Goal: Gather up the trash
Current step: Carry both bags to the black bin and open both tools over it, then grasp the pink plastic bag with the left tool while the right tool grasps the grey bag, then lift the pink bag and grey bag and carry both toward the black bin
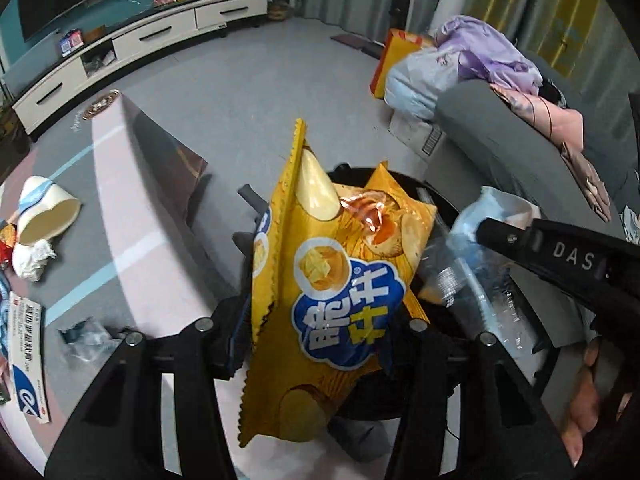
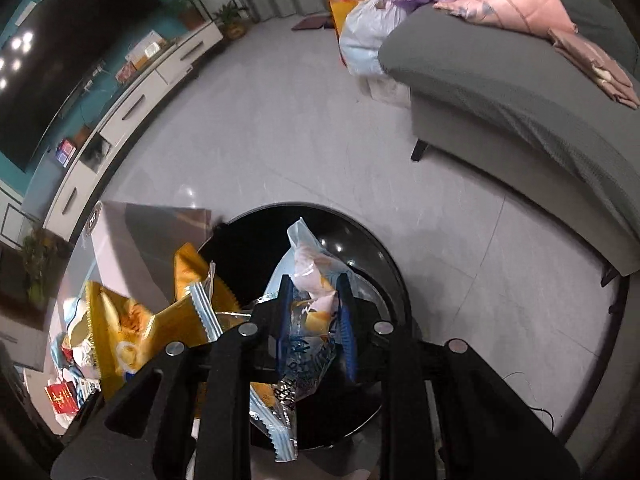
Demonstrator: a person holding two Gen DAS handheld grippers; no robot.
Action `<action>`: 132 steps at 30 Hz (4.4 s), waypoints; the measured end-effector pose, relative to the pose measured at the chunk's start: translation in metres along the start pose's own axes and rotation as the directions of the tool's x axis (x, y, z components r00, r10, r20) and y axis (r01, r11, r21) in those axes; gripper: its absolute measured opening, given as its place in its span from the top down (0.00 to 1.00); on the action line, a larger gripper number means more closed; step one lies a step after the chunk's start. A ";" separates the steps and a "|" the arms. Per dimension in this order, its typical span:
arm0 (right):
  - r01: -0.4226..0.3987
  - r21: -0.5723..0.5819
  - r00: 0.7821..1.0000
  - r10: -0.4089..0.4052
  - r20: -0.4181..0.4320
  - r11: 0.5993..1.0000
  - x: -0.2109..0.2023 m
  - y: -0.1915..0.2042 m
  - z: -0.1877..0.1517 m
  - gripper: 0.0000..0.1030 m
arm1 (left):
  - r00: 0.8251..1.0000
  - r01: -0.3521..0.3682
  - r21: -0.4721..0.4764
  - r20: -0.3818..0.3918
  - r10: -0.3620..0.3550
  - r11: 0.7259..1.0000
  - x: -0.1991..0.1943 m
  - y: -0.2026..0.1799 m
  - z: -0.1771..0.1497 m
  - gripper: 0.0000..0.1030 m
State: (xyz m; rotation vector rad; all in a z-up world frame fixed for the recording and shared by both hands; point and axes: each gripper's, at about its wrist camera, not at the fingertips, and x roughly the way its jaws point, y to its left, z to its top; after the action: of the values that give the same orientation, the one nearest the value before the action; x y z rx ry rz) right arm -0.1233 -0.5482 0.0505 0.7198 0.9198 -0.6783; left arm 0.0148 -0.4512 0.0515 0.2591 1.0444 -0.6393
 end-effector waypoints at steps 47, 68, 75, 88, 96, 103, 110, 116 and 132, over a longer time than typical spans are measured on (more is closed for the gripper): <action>-0.339 -0.569 0.923 0.383 -0.044 0.750 -0.069 0.246 -0.141 0.16 | 0.880 -0.205 -0.747 0.143 0.453 0.633 -0.251 0.398 -0.226 0.06; -0.093 -0.598 0.996 0.078 -0.051 0.796 0.034 0.255 -0.147 0.16 | 0.918 -0.199 -0.831 0.027 0.396 0.519 -0.172 0.513 -0.242 0.06; -0.070 -0.615 0.996 0.018 -0.090 0.786 0.055 0.254 -0.156 0.16 | 0.921 -0.233 -0.814 -0.009 0.389 0.532 -0.161 0.511 -0.242 0.13; -0.066 -0.596 0.992 -0.011 -0.125 0.800 0.065 0.246 -0.154 0.17 | 0.905 -0.252 -0.822 -0.013 0.425 0.511 -0.164 0.502 -0.248 0.17; -0.048 -0.623 0.994 -0.025 -0.108 0.781 0.065 0.250 -0.159 0.25 | 0.886 -0.282 -0.819 -0.023 0.463 0.500 -0.168 0.494 -0.248 0.30; -0.040 -0.640 0.996 -0.024 -0.090 0.768 0.062 0.252 -0.163 0.36 | 0.884 -0.284 -0.814 -0.017 0.468 0.506 -0.175 0.486 -0.246 0.45; -0.058 -0.643 0.997 0.007 -0.083 0.764 0.051 0.255 -0.165 0.37 | 0.886 -0.269 -0.815 0.000 0.464 0.514 -0.184 0.475 -0.245 0.45; -0.097 -0.641 0.995 0.052 -0.088 0.761 0.040 0.259 -0.167 0.37 | 0.889 -0.239 -0.799 0.049 0.456 0.552 -0.200 0.457 -0.240 0.45; -0.206 -0.644 0.978 0.177 -0.110 0.737 0.009 0.270 -0.174 0.37 | 0.902 -0.208 -0.687 0.141 0.409 0.696 -0.213 0.397 -0.220 0.45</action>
State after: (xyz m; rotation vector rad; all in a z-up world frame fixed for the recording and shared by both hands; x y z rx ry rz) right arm 0.0105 -0.2556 0.0389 0.1864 1.0215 -0.1199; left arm 0.0232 0.0490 0.0897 -0.2771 0.8547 0.0399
